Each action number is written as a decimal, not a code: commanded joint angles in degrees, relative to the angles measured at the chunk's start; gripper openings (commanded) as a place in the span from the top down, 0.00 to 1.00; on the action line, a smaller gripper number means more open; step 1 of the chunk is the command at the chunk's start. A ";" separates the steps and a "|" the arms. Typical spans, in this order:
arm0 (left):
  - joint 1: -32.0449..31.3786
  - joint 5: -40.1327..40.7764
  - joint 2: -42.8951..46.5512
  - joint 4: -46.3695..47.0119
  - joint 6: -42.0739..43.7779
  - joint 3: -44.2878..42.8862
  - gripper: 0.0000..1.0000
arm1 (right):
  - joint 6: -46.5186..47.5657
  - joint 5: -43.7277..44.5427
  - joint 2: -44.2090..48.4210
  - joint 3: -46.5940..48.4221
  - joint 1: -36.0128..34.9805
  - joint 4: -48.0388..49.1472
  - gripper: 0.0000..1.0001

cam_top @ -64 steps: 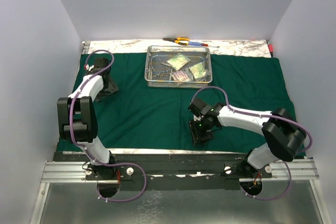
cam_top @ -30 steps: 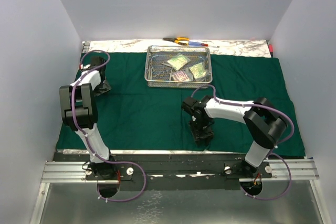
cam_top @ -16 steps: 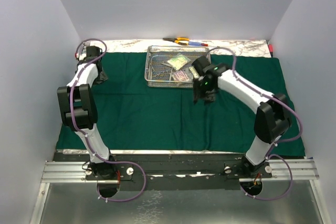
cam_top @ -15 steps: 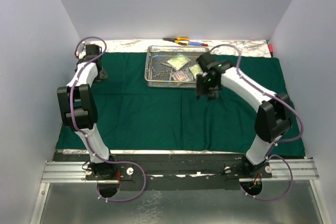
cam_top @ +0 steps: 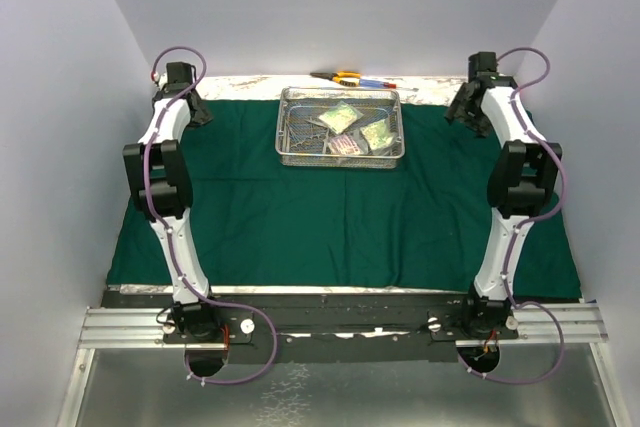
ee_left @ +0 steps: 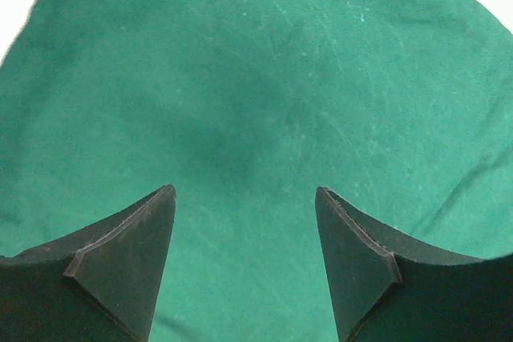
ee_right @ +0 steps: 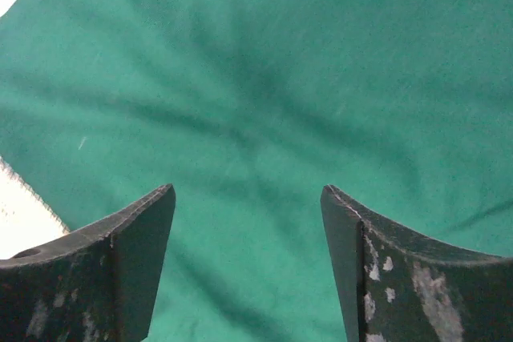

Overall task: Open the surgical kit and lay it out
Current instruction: Smooth out the surgical kit at the center of the board.

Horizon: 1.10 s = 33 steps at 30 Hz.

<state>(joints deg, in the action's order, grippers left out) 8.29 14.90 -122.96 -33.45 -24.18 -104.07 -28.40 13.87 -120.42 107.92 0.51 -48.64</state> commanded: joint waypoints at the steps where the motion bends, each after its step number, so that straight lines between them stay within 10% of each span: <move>1: 0.32 -2.73 -5.26 0.17 2.06 -6.18 0.28 | 0.83 5.02 -8.01 7.43 5.31 2.01 0.20; 33: 1.53 1.08 -19.03 2.43 0.46 -16.29 0.28 | 11.66 -5.90 -30.08 21.94 13.44 14.40 0.22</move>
<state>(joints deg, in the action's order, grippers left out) 8.73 14.76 -138.69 -31.16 -23.09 -117.45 -16.86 10.63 -145.95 129.29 12.58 -35.62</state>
